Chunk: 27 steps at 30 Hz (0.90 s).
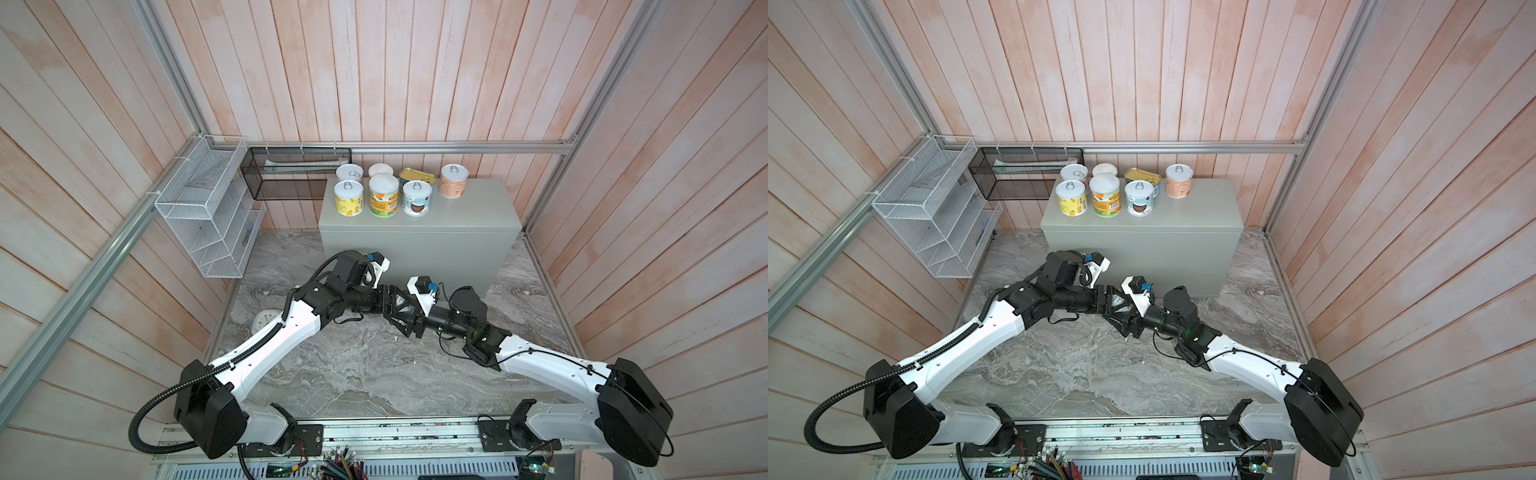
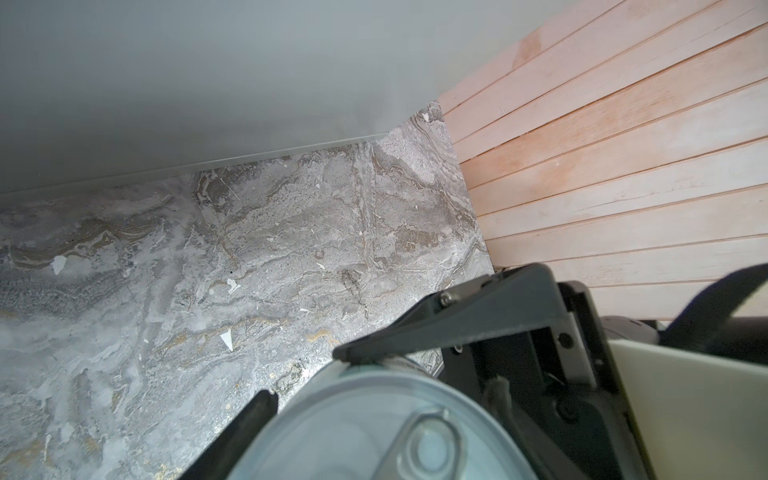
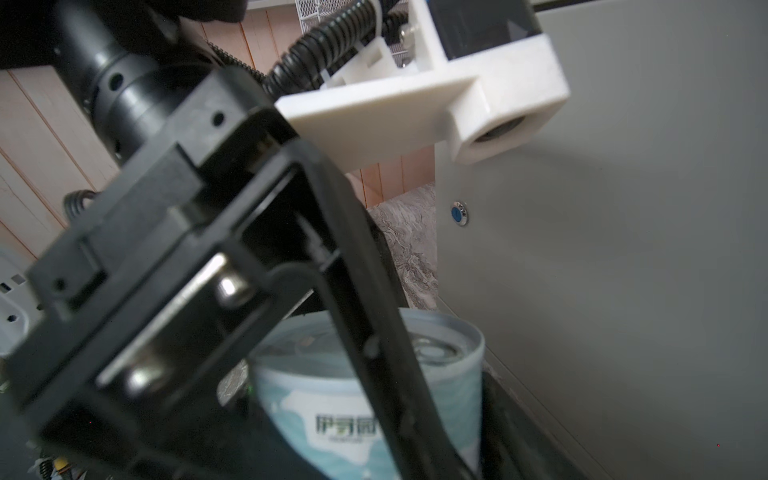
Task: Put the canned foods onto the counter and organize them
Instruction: 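Close the right gripper on the pale-blue can held by the left gripper, then open the left gripper and draw it back while the right gripper raises the can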
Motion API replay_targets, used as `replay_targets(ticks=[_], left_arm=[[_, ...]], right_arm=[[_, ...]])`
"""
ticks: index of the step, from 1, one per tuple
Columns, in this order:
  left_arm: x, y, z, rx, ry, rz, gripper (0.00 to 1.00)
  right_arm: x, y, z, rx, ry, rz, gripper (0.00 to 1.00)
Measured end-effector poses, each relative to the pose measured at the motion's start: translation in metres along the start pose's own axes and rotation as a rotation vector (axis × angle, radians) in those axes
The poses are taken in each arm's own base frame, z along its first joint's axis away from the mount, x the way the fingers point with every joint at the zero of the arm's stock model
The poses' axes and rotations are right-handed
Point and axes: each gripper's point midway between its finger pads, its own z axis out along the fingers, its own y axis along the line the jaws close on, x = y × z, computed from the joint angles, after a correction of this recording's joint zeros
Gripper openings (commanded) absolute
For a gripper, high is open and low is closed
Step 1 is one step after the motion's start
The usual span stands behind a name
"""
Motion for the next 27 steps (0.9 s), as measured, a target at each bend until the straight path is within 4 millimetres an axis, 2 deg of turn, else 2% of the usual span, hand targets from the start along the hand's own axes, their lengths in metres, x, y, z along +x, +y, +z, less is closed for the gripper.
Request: replay_targets(ticks=[2, 5, 16, 27], left_arm=[[-0.001, 0.0, 0.0, 0.002, -0.009, -0.001, 0.8], [0.0, -0.001, 0.0, 0.011, -0.014, -0.007, 1.0], [-0.005, -0.006, -0.009, 0.027, -0.05, -0.007, 1.0], [-0.003, 0.003, -0.014, -0.002, -0.088, -0.008, 1.0]], right_arm=[[-0.001, -0.001, 0.0, 0.006, -0.003, 0.008, 0.55], [-0.001, -0.004, 0.0, 0.027, -0.007, 0.027, 0.55], [-0.004, -0.021, -0.001, 0.128, -0.026, 0.058, 0.55], [0.003, -0.035, -0.007, 0.214, 0.007, 0.067, 0.55]])
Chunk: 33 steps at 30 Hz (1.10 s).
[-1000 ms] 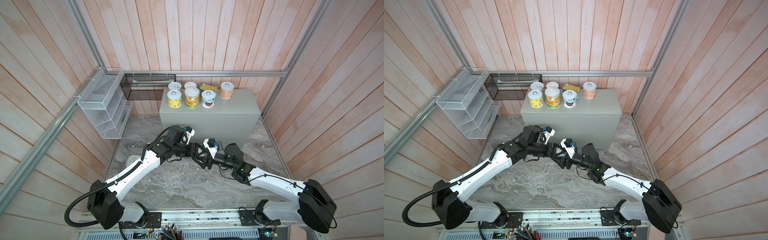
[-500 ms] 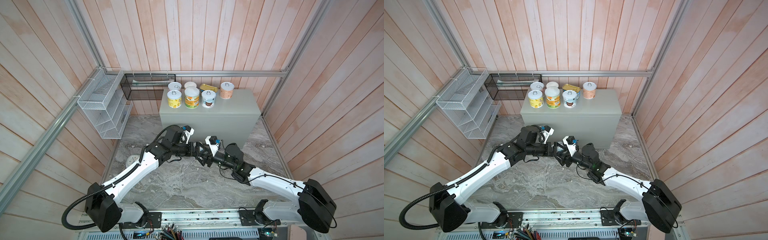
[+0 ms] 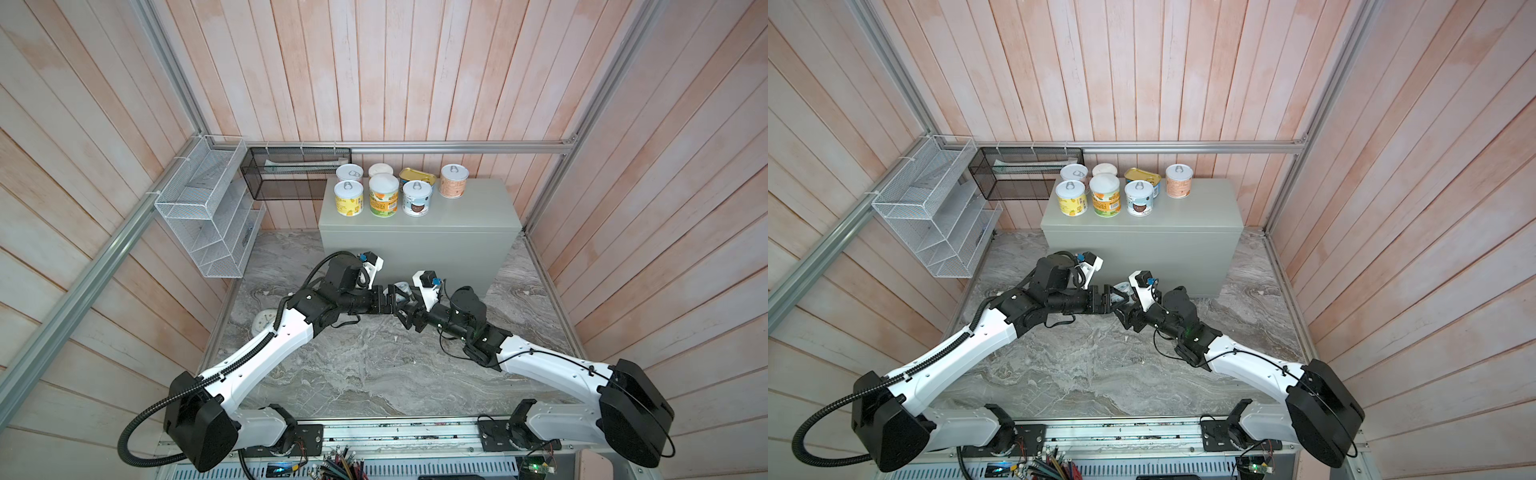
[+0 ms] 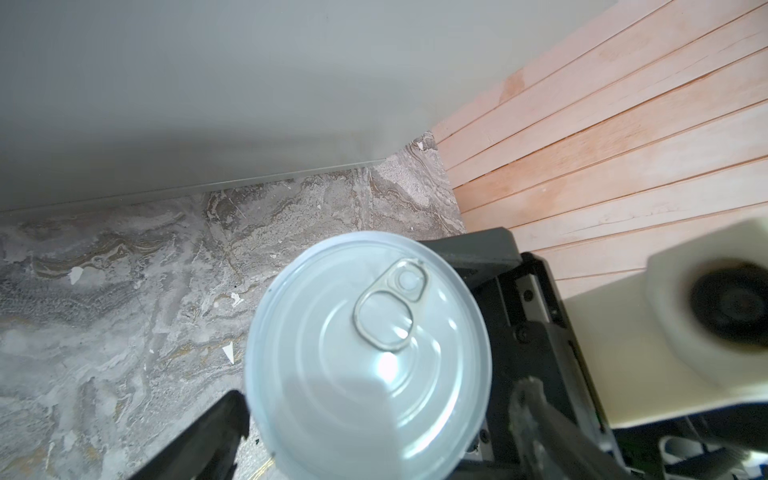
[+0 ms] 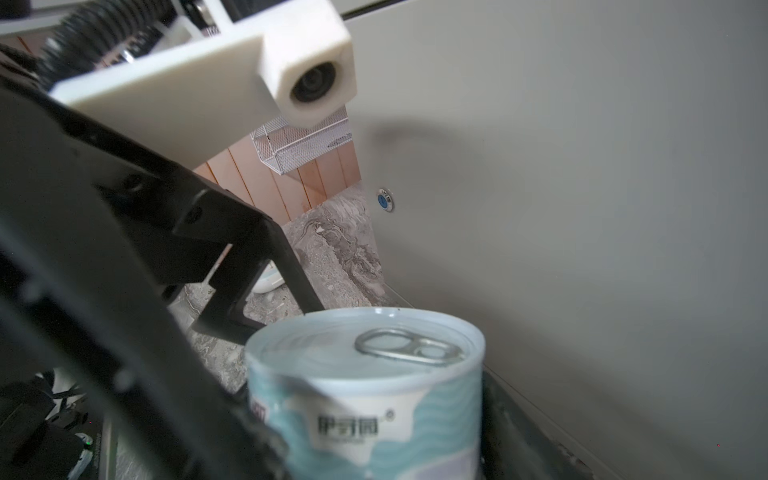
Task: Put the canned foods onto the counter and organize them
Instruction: 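Open the left gripper and draw it back while the right gripper raises the can, then raise the pale-blue can with the right gripper onto the cabinet top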
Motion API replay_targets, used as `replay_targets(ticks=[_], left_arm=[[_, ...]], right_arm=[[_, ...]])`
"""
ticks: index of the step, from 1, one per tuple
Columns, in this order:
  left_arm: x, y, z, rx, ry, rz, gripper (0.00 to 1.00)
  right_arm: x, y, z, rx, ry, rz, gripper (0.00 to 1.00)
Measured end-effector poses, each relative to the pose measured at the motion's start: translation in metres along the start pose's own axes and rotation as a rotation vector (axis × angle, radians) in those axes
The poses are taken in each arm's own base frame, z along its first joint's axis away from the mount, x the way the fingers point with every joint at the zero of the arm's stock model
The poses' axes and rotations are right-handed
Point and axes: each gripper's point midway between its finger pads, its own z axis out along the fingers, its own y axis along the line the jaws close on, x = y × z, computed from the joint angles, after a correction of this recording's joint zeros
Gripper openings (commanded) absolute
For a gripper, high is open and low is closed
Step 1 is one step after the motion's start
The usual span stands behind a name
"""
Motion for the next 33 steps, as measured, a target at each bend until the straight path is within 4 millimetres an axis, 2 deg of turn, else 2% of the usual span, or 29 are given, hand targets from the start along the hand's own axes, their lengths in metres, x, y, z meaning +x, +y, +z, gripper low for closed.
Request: replay_targets(ticks=[3, 11, 16, 21, 27, 33], left_arm=[[-0.005, 0.001, -0.007, -0.01, -0.026, 0.0, 1.0], [-0.025, 0.002, -0.033, -0.023, -0.129, -0.002, 1.0], [-0.033, 0.015, -0.047, -0.067, -0.212, -0.022, 1.0], [-0.039, 0.032, -0.063, -0.09, -0.31, -0.06, 1.0], [-0.043, 0.044, -0.064, -0.125, -0.364, -0.071, 1.0], [-0.042, 0.05, -0.062, -0.139, -0.376, -0.072, 1.0]], right_arm=[[-0.009, -0.004, -0.006, 0.03, -0.022, -0.001, 0.55], [-0.053, -0.005, -0.027, 0.086, -0.099, -0.017, 0.55], [-0.09, -0.001, -0.049, 0.108, -0.185, -0.044, 0.56], [-0.116, -0.003, -0.065, 0.139, -0.233, -0.062, 0.56], [-0.158, -0.021, -0.081, 0.216, -0.304, -0.073, 0.56], [-0.203, -0.056, -0.096, 0.305, -0.395, -0.069, 0.56]])
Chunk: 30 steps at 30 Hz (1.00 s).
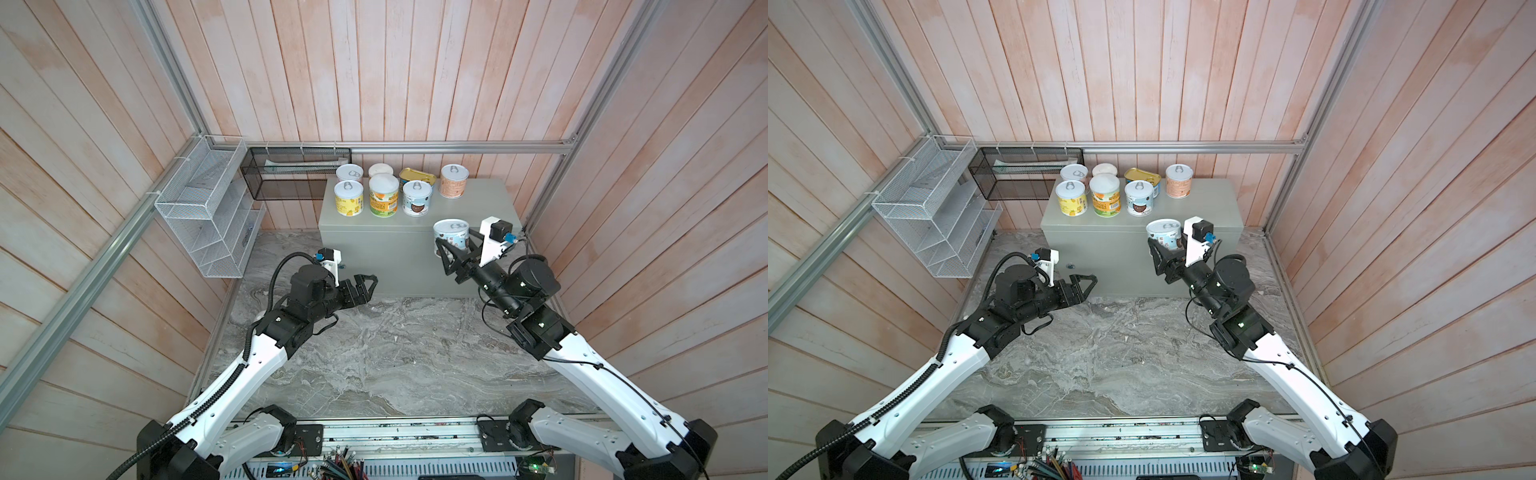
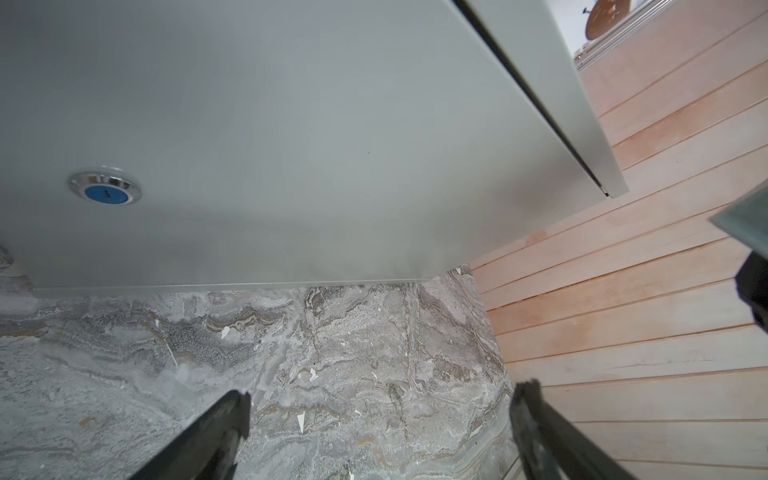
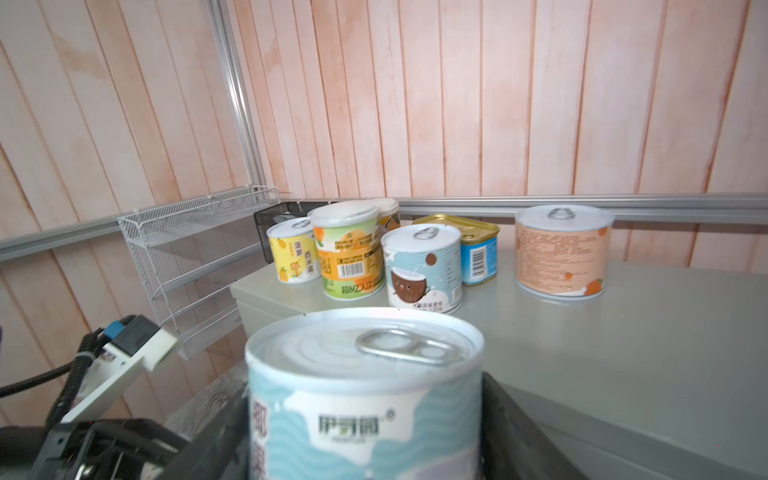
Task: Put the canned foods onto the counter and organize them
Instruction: 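Raise the pale-blue can with the right gripper onto the cabinet top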
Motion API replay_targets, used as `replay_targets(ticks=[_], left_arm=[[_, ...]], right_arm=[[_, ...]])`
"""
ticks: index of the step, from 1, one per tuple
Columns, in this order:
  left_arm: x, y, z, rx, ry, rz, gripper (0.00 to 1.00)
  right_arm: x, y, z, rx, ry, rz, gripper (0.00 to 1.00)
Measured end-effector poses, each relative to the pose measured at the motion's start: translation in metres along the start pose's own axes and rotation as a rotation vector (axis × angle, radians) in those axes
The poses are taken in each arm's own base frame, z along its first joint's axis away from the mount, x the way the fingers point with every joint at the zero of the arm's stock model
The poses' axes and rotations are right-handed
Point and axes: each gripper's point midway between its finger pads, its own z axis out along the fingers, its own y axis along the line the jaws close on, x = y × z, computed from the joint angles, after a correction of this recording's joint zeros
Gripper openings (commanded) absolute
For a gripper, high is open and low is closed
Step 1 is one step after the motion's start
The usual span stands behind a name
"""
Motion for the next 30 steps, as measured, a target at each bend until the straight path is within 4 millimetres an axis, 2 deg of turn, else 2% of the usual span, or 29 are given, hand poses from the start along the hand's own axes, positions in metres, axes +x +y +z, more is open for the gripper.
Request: replay_targets(ticks=[5, 10, 17, 30], left_arm=[[0.01, 0.009, 0.003, -0.01, 0.014, -0.006, 1.0], [0.018, 0.015, 0.002, -0.019, 0.025, -0.019, 1.0], [0.016, 0.013, -0.002, -0.012, 0.013, -0.019, 1.0], [0.012, 0.016, -0.006, -0.033, -0.019, -0.021, 1.0]], right_arm=[[-0.022, -0.033, 0.014, 0.07, -0.036, -0.015, 0.57], [-0.026, -0.058, 0.027, 0.117, -0.037, -0.036, 0.58], [-0.009, -0.08, 0.048, 0.146, -0.004, -0.059, 0.59], [0.018, -0.109, 0.09, 0.183, 0.037, -0.114, 0.61]])
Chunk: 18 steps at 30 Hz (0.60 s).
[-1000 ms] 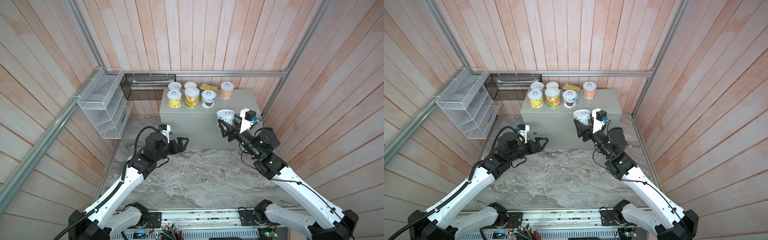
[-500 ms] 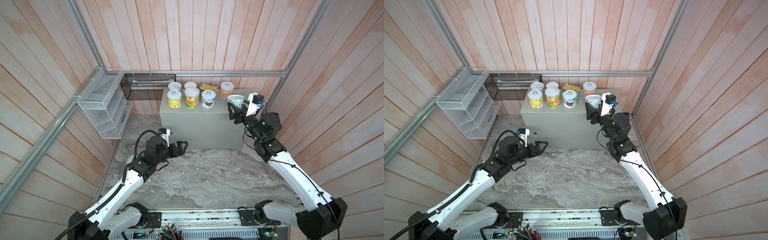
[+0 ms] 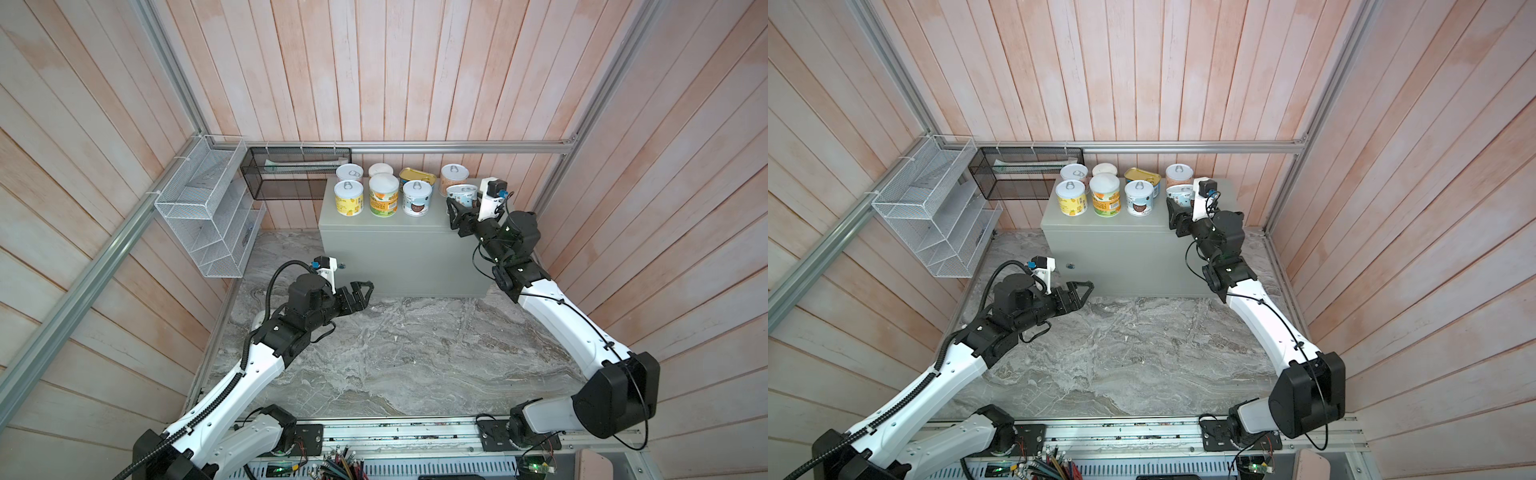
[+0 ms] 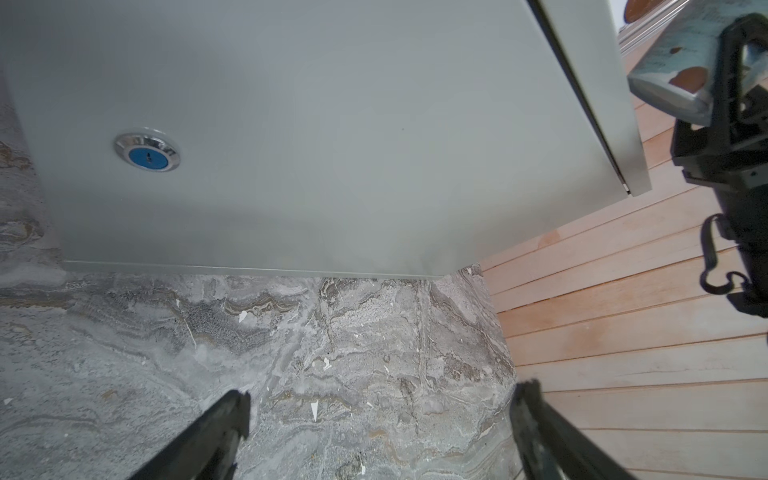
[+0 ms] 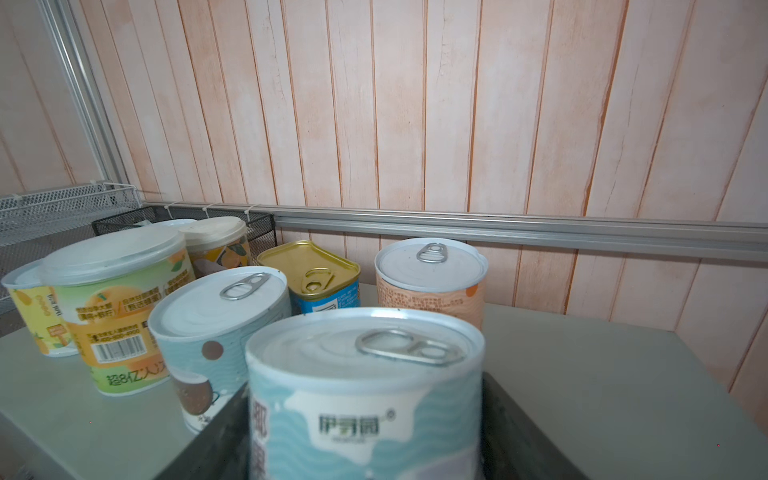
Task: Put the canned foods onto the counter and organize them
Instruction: 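Raise the pale-blue can with the right gripper onto the cabinet top, then open the right gripper and withdraw it from the placed can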
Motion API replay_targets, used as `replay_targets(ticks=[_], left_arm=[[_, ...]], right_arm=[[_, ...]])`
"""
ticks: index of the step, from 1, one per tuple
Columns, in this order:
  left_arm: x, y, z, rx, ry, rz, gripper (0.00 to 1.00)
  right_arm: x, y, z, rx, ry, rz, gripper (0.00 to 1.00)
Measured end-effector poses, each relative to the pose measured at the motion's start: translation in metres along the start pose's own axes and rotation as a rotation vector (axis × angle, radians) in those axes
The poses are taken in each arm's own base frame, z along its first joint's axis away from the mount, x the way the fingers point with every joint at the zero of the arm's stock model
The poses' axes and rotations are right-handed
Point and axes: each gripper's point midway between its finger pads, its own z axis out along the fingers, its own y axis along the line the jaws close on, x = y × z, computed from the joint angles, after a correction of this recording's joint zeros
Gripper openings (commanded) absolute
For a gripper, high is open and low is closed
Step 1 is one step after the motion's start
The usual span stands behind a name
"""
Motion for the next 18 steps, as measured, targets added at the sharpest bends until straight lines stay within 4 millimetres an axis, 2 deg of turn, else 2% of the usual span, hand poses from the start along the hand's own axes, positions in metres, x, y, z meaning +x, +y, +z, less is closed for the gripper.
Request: replay_targets(ticks=[4, 11, 16, 18], left_arm=[[-0.001, 0.003, 0.0, -0.014, -0.006, -0.004, 1.0], [0.008, 0.012, -0.003, -0.035, -0.004, -0.025, 1.0], [0.01, 0.015, -0.002, -0.047, 0.0, -0.026, 1.0], [0.011, 0.018, -0.002, -0.057, 0.004, -0.024, 1.0]], right_arm=[[0.009, -0.002, 0.013, 0.005, 0.005, -0.013, 0.67], [0.012, -0.004, 0.027, 0.005, -0.001, -0.02, 0.68], [0.012, -0.005, 0.029, 0.008, -0.002, -0.019, 0.89], [0.012, -0.006, 0.029, 0.009, -0.001, -0.014, 0.93]])
